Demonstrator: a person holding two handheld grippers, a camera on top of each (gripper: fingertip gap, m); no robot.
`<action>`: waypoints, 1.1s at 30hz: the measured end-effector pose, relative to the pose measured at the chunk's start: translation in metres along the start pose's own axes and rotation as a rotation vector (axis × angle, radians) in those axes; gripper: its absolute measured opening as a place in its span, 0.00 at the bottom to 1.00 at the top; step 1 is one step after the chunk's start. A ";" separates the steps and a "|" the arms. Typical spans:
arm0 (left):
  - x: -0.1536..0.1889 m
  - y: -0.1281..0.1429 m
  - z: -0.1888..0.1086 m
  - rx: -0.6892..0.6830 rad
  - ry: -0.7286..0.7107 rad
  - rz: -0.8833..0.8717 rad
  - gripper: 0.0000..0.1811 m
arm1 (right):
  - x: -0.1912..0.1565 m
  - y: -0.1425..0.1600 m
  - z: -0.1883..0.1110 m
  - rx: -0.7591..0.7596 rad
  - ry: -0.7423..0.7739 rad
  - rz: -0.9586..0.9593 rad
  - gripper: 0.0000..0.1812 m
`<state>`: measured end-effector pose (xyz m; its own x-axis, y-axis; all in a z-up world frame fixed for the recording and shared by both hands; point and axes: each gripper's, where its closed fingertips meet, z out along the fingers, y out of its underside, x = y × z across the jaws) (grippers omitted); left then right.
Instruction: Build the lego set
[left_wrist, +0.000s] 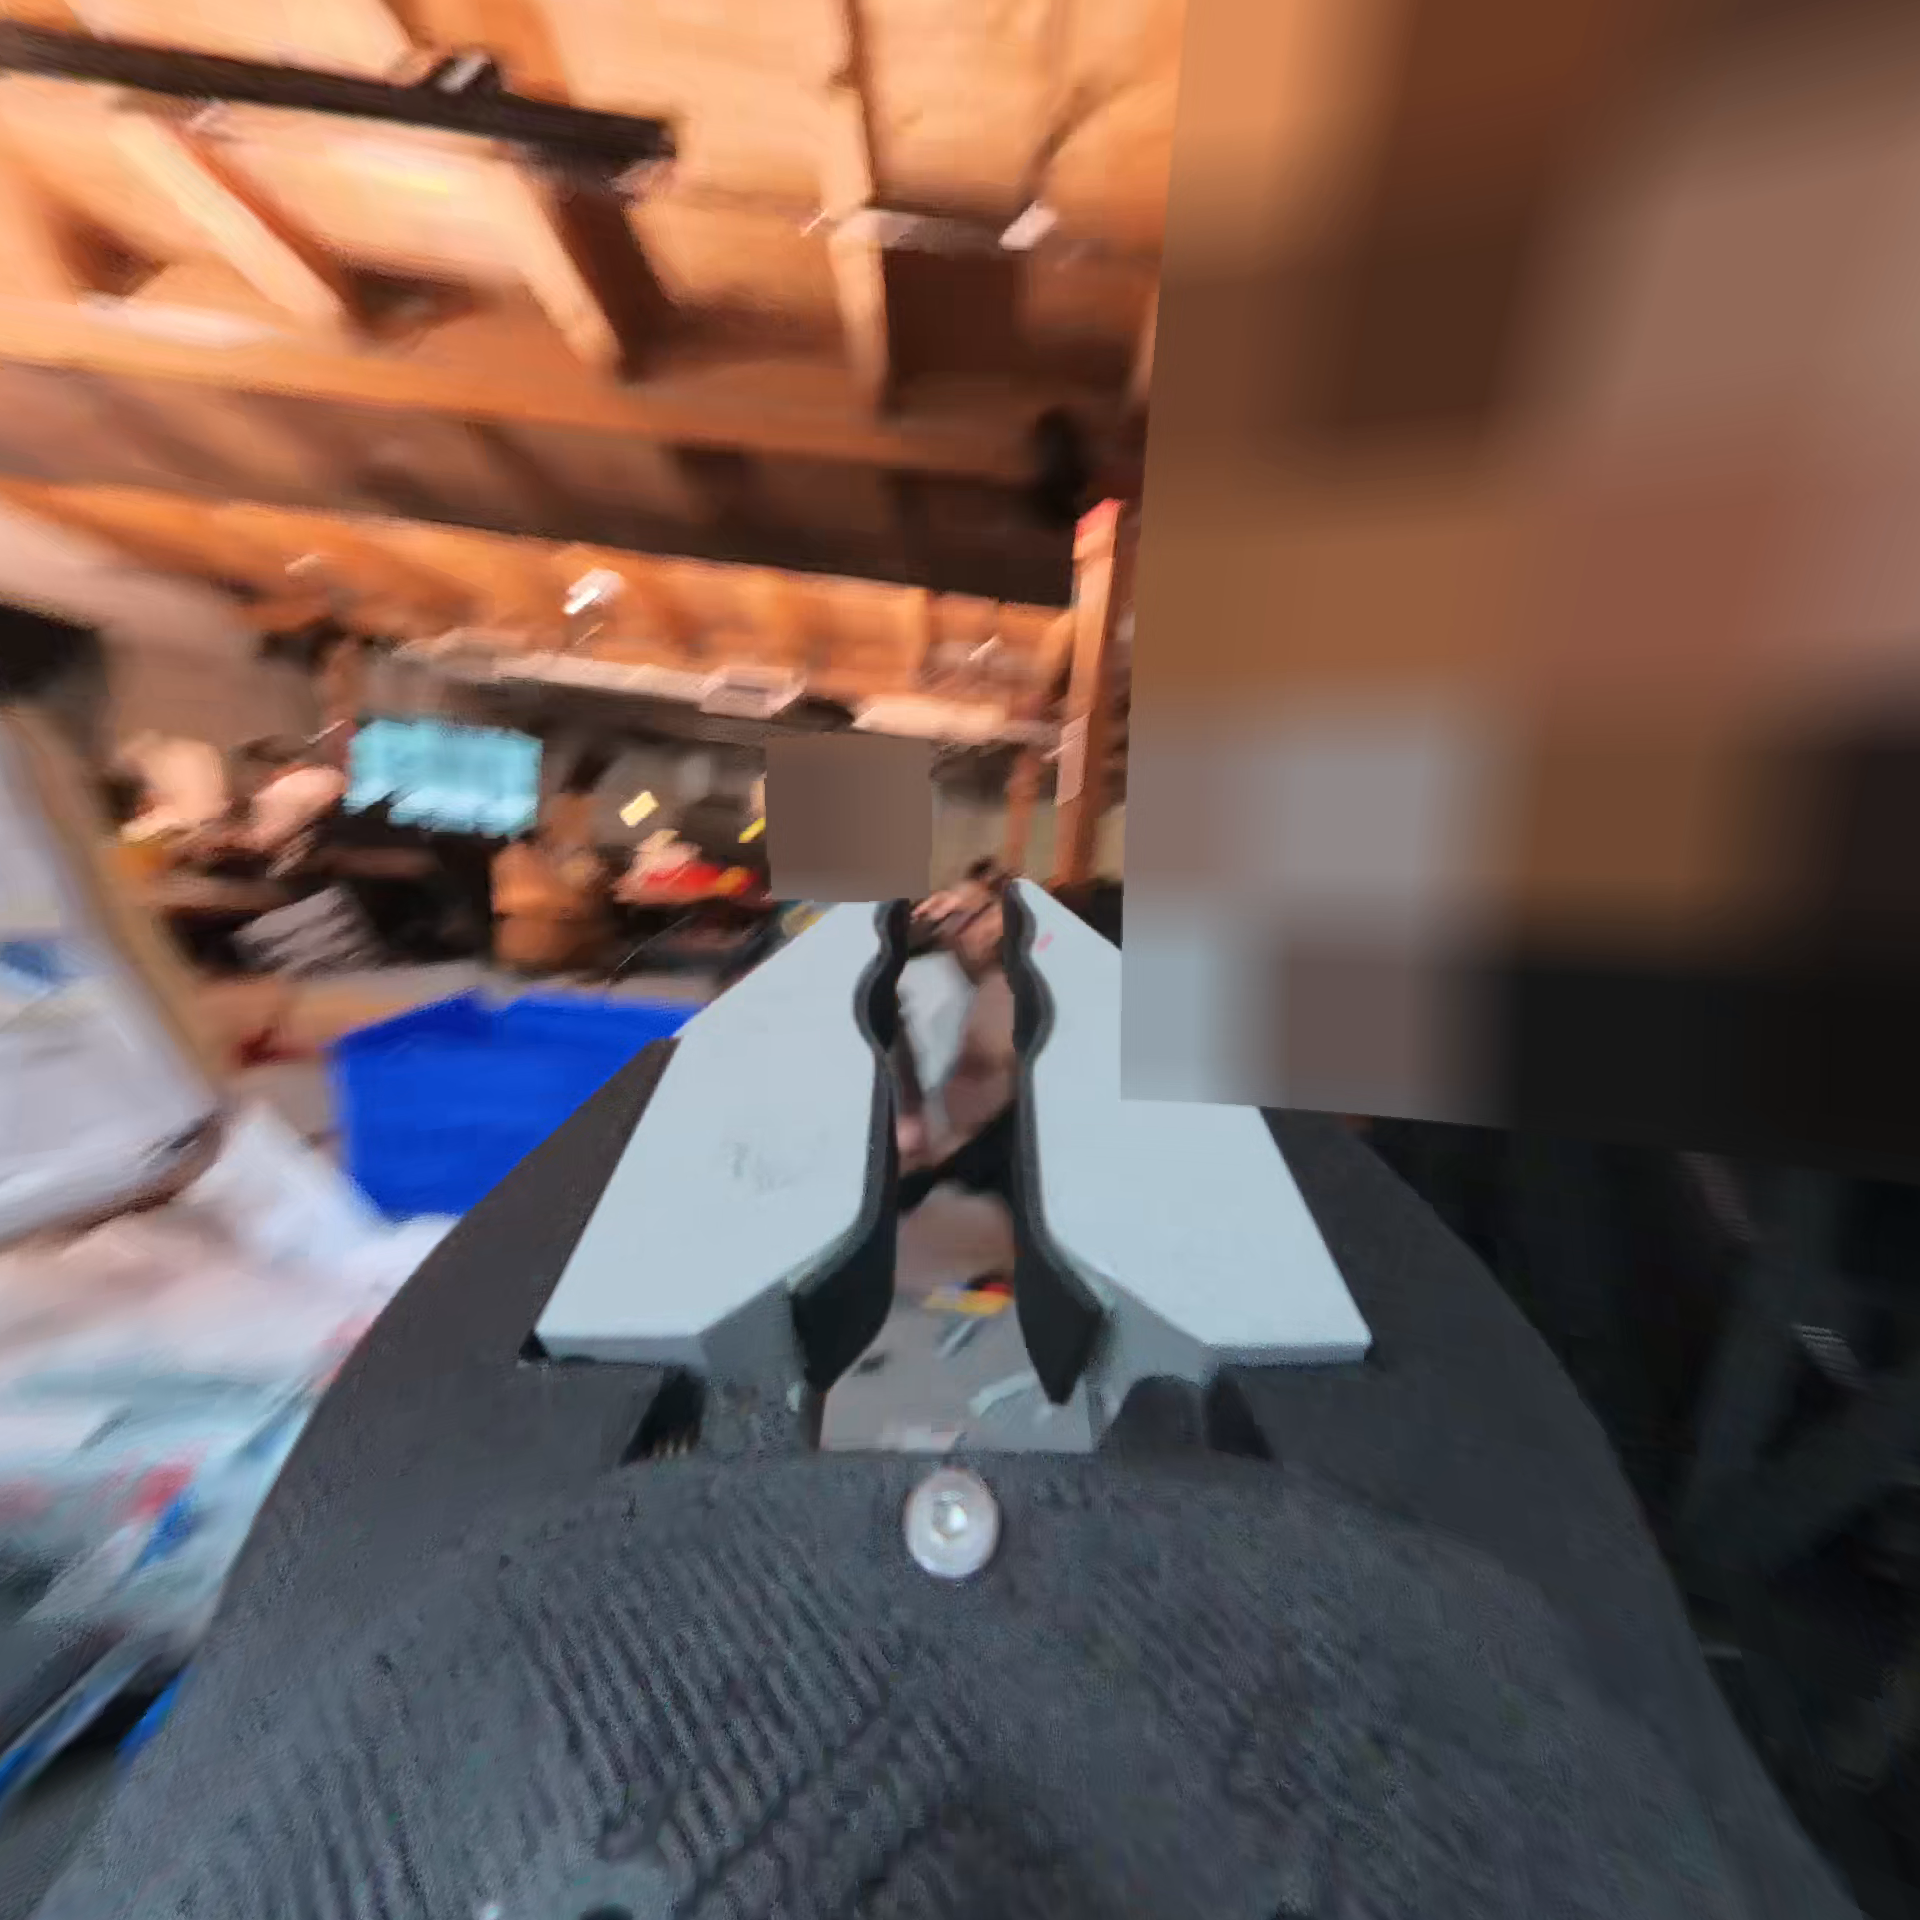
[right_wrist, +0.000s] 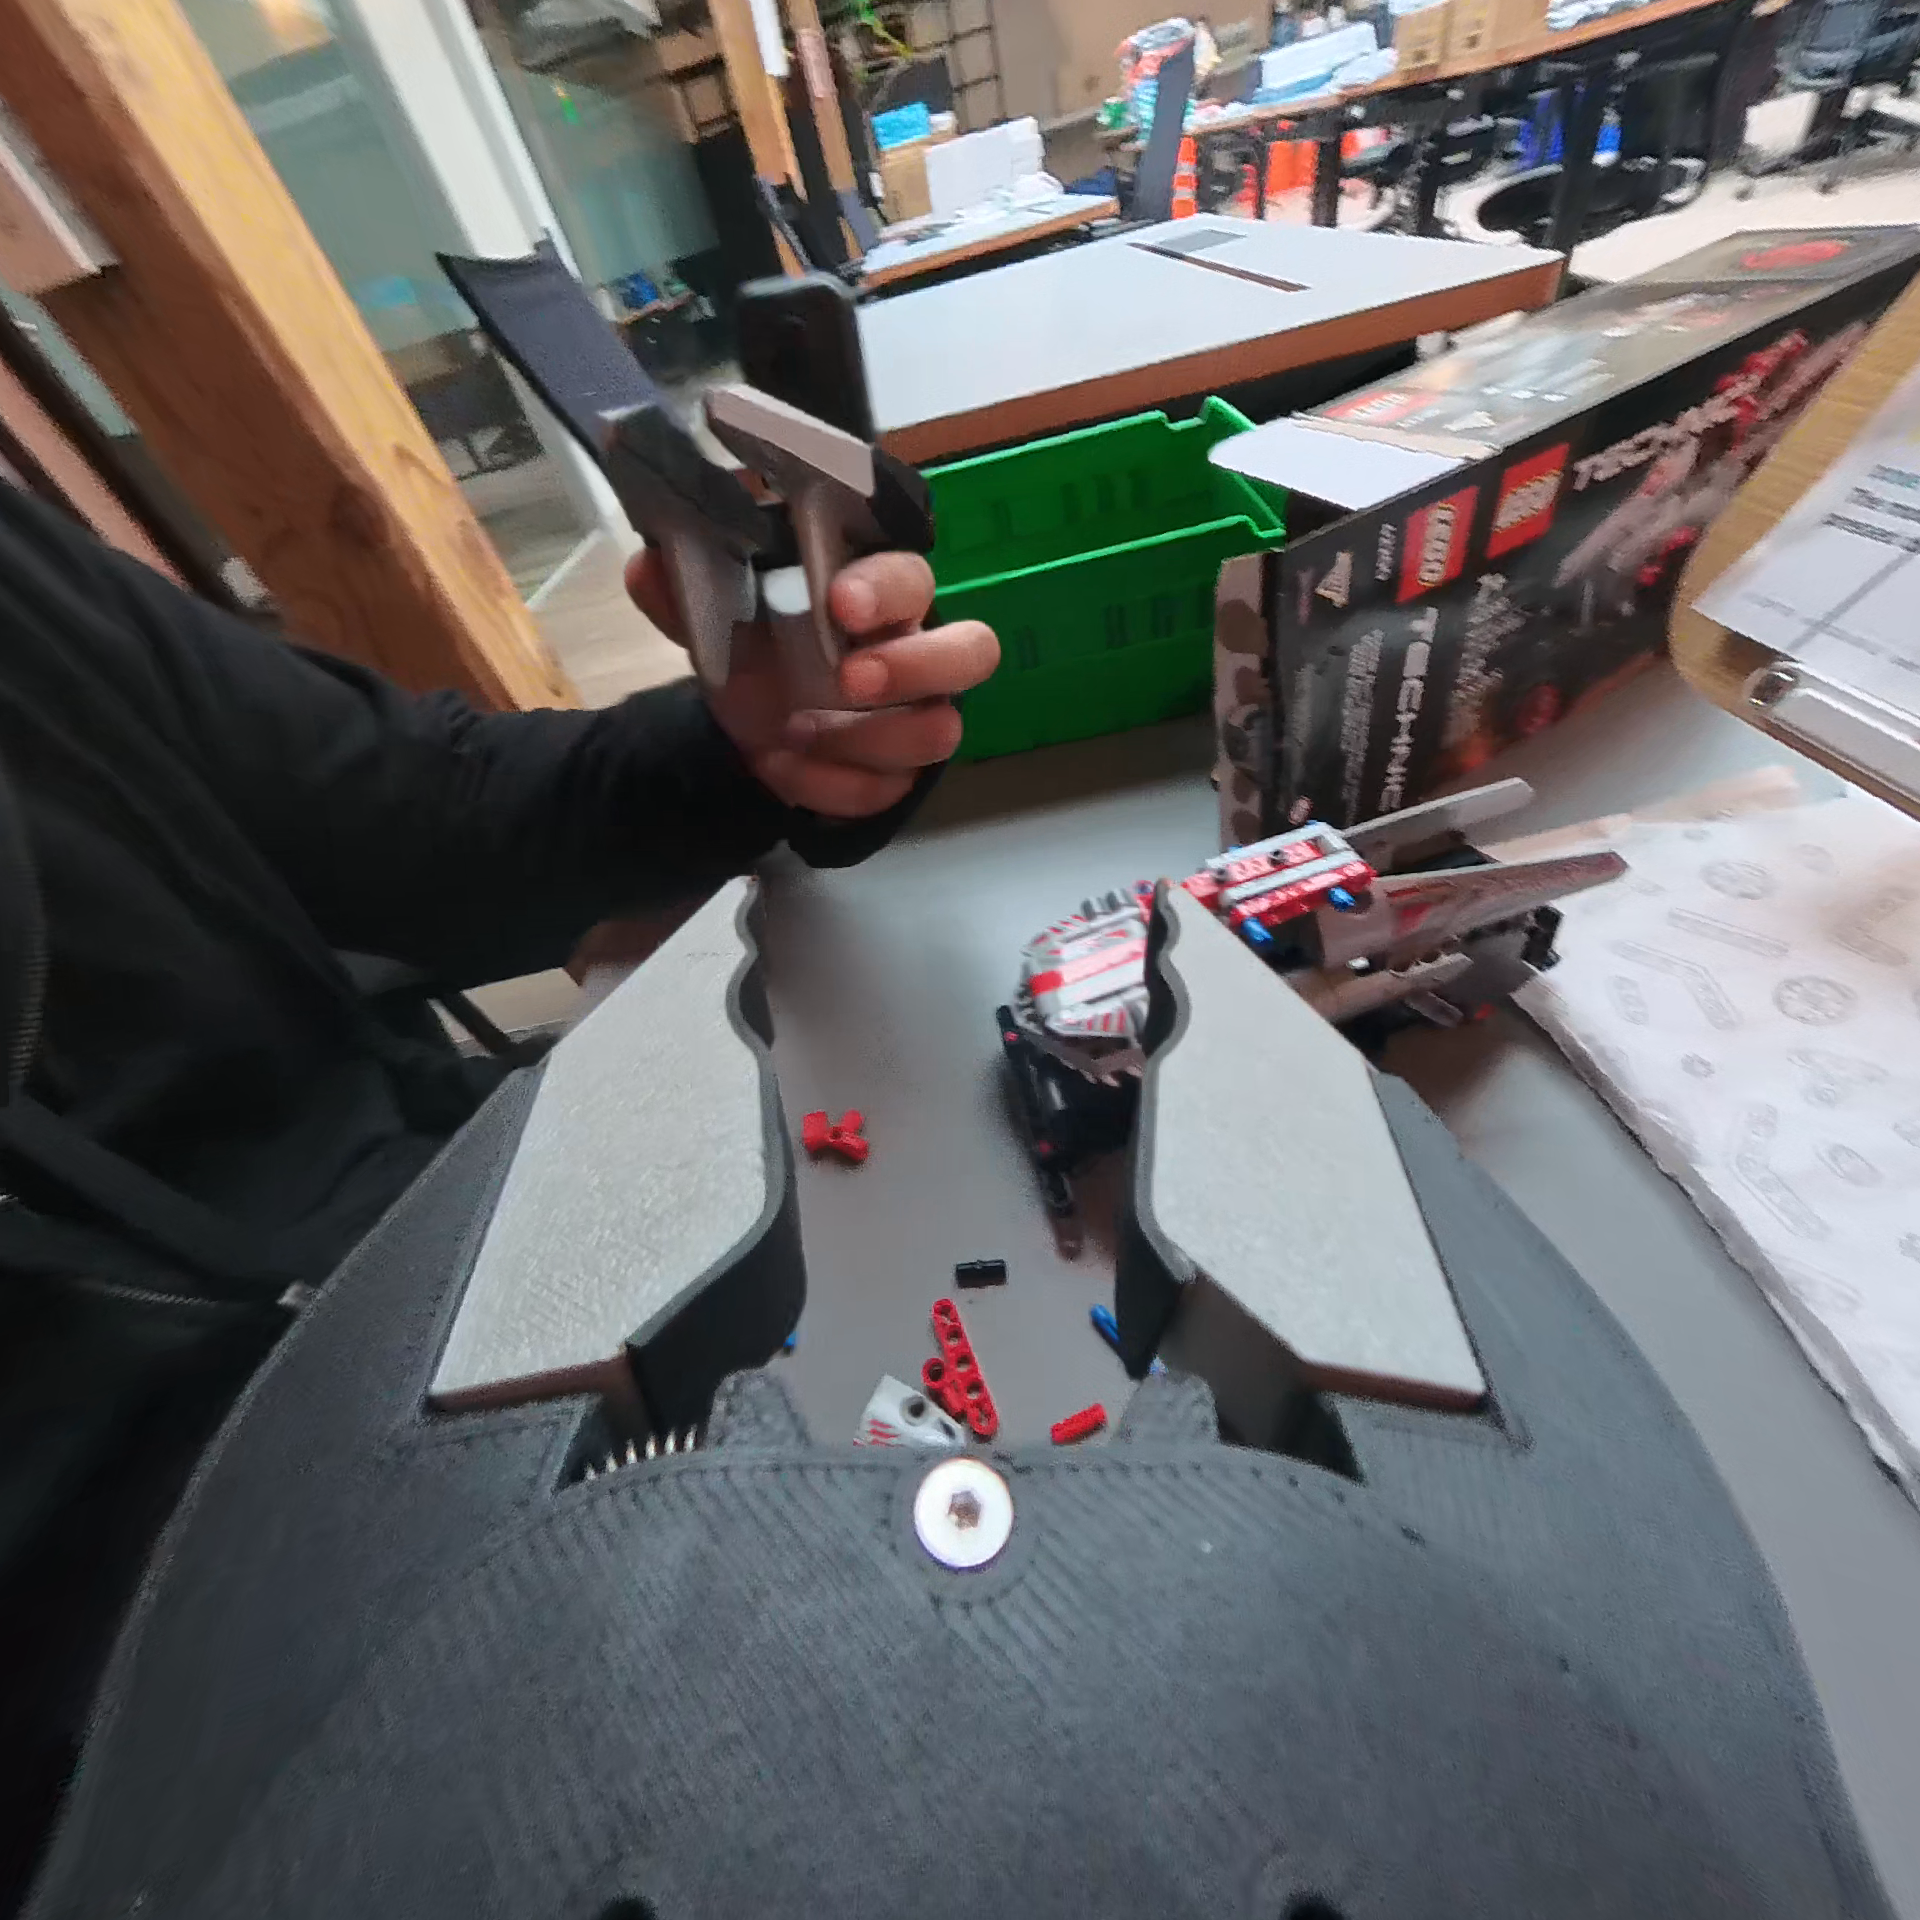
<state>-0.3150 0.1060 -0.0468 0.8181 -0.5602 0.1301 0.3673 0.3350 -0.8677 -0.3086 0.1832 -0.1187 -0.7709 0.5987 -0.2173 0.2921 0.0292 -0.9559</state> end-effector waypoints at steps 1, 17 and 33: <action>-0.018 0.014 0.000 -0.082 -0.104 0.016 0.08 | 0.007 0.004 0.002 -0.017 0.039 -0.003 0.38; -0.108 0.095 -0.045 -0.607 -0.625 0.181 0.09 | 0.044 0.035 0.026 -0.140 0.256 0.001 0.32; -0.110 0.110 -0.046 -0.665 -0.619 0.162 0.13 | 0.045 0.042 0.035 -0.168 0.277 -0.025 0.32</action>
<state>-0.3848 0.1702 -0.1787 0.9984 0.0243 0.0503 0.0547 -0.2376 -0.9698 -0.3511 0.1829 -0.1752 -0.6022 0.7908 -0.1095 0.3818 0.1649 -0.9094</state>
